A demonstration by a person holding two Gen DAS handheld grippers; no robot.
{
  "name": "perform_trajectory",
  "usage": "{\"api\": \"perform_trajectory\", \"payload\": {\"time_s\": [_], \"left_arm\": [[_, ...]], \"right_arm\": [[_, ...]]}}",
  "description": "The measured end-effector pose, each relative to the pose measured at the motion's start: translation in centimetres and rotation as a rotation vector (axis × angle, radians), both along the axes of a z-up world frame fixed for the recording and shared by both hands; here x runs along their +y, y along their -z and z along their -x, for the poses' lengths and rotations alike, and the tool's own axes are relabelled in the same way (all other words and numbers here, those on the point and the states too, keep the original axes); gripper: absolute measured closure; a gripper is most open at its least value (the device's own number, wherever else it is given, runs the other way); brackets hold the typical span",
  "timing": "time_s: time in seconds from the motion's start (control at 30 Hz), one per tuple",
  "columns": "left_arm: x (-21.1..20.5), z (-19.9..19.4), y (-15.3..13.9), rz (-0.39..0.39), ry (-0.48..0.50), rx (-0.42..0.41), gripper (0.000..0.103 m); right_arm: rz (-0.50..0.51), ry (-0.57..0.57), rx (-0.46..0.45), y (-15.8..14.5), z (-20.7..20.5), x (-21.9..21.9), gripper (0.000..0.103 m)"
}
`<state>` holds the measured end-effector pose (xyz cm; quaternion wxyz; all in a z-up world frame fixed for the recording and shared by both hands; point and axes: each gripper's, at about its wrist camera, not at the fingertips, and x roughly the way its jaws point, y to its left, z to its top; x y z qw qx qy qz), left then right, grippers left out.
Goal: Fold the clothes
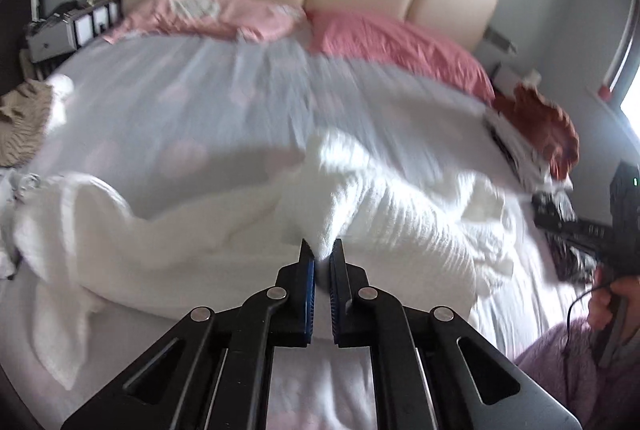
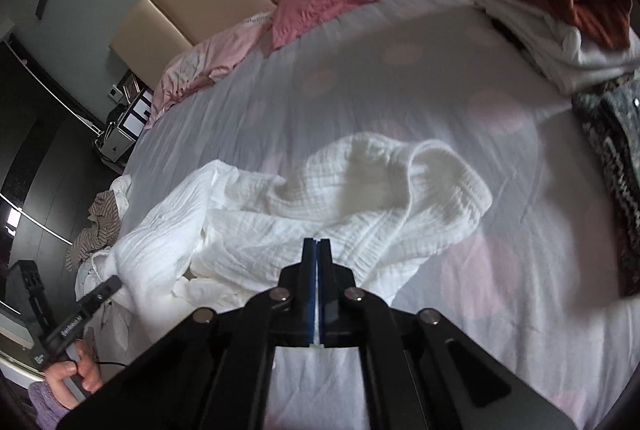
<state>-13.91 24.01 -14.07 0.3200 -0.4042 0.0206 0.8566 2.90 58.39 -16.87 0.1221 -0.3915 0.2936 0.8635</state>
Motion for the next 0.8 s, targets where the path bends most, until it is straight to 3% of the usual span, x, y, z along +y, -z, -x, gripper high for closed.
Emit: {"api": "perform_trajectory", "payload": {"time_s": [0.07, 0.2, 0.37, 0.43, 0.5, 0.6, 0.77, 0.8], "left_arm": [[-1.8, 0.6, -1.8, -0.015, -0.048, 0.047, 0.096], [-5.1, 2.6, -4.6, 0.029, -0.145, 0.133, 0.097], [-9.4, 4.9, -5.4, 0.082, -0.270, 0.197, 0.097], [-10.2, 6.1, -4.5, 0.077, -0.304, 0.175, 0.097], [-10.6, 6.9, -3.0, 0.064, -0.324, 0.138, 0.097], [-11.0, 7.8, -0.9, 0.048, -0.336, 0.077, 0.097], [-10.5, 8.5, 1.0, 0.032, -0.349, 0.022, 0.097], [-10.5, 8.6, 1.2, 0.030, -0.352, 0.016, 0.097]], "right_arm": [[-0.038, -0.013, -0.030, -0.6, 0.0, 0.0, 0.100], [-0.008, -0.058, -0.089, 0.8, 1.0, -0.9, 0.097], [-0.008, -0.131, -0.136, 1.9, 2.4, -2.9, 0.086], [-0.045, -0.167, -0.168, 2.2, 3.2, -3.8, 0.082], [-0.074, -0.194, -0.211, 2.8, 4.1, -4.4, 0.070], [-0.042, -0.201, -0.270, 4.5, 5.2, -4.3, 0.057], [0.091, -0.144, -0.270, 6.9, 6.3, -2.3, 0.055], [0.115, -0.136, -0.257, 7.2, 6.4, -2.1, 0.062]]}}
